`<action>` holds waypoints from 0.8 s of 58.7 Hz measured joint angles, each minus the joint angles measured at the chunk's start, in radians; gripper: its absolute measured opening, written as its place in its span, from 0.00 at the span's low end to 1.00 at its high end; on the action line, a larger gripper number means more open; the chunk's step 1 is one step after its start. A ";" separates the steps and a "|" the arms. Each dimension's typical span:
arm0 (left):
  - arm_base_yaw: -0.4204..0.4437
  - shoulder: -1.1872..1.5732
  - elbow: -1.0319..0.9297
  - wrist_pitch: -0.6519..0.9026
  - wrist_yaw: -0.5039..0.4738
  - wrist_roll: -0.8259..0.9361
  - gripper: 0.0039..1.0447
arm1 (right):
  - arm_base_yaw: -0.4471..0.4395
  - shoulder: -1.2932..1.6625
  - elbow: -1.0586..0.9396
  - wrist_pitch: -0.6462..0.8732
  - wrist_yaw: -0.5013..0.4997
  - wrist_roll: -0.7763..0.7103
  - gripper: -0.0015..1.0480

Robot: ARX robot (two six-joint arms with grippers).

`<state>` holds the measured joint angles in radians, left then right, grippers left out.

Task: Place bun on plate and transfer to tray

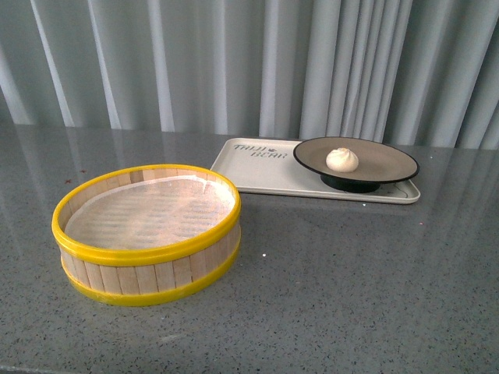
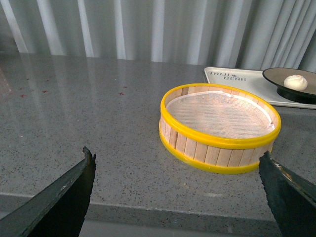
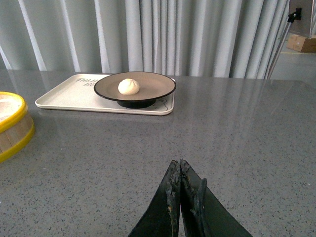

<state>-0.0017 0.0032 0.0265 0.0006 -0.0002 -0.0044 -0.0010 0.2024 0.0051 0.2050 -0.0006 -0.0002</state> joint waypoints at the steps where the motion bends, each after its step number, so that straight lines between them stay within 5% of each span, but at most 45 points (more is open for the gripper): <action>1: 0.000 0.000 0.000 0.000 0.000 0.000 0.94 | 0.000 -0.002 0.000 -0.002 0.000 0.000 0.02; 13: 0.000 0.000 0.000 0.000 0.000 0.000 0.94 | 0.000 -0.159 0.000 -0.194 0.000 0.000 0.02; 25: 0.000 0.000 0.000 0.000 0.000 0.000 0.94 | 0.000 -0.197 0.000 -0.204 0.000 0.000 0.02; 38: 0.000 0.000 0.000 0.000 0.000 0.000 0.94 | 0.000 -0.198 0.000 -0.204 0.000 -0.001 0.52; 47: 0.000 0.000 0.000 0.000 0.000 0.000 0.94 | 0.000 -0.198 0.000 -0.204 0.000 -0.001 0.76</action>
<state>-0.0017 0.0032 0.0265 0.0006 -0.0002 -0.0044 -0.0010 0.0044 0.0055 0.0006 -0.0010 -0.0010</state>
